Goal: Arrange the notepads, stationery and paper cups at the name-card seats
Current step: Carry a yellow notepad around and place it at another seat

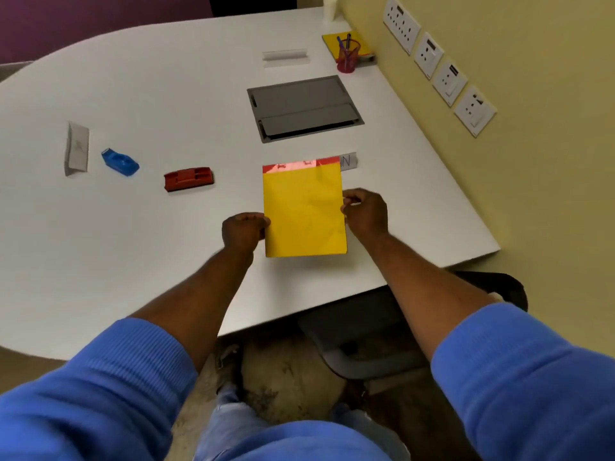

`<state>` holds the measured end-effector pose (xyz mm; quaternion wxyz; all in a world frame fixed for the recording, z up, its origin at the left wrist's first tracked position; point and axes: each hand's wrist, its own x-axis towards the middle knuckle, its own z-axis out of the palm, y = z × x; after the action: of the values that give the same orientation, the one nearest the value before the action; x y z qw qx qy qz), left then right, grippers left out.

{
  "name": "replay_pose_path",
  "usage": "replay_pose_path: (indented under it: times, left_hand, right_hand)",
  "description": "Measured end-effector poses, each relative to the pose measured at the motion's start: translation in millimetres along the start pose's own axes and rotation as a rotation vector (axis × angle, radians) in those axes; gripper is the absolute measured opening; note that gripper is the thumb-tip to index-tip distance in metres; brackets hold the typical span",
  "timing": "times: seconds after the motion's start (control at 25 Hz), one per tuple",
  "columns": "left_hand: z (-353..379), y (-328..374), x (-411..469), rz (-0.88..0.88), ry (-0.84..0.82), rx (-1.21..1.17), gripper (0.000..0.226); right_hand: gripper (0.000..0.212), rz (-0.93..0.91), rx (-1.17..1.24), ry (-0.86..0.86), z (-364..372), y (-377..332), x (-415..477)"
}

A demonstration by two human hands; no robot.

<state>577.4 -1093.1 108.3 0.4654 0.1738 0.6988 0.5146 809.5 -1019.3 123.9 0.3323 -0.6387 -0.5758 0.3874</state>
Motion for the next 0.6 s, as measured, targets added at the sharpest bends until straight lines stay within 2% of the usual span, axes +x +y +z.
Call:
replay_pose_path:
  times: [0.12, 0.2, 0.6]
  left_hand:
    - [47.8, 7.1, -34.9, 0.049, 0.014, -0.017, 0.013]
    - [69.5, 13.4, -51.9, 0.069, 0.018, -0.032, 0.020]
    - [125.2, 11.0, -71.1, 0.104, 0.000, -0.100, 0.018]
  right_hand:
    - [0.027, -0.046, 0.000, -0.017, -59.3, 6.6, 15.9]
    - [0.029, -0.046, 0.015, -0.024, -86.8, 8.3, 24.4]
    - [0.032, -0.110, 0.026, -0.006, -141.6, 23.5, 40.8]
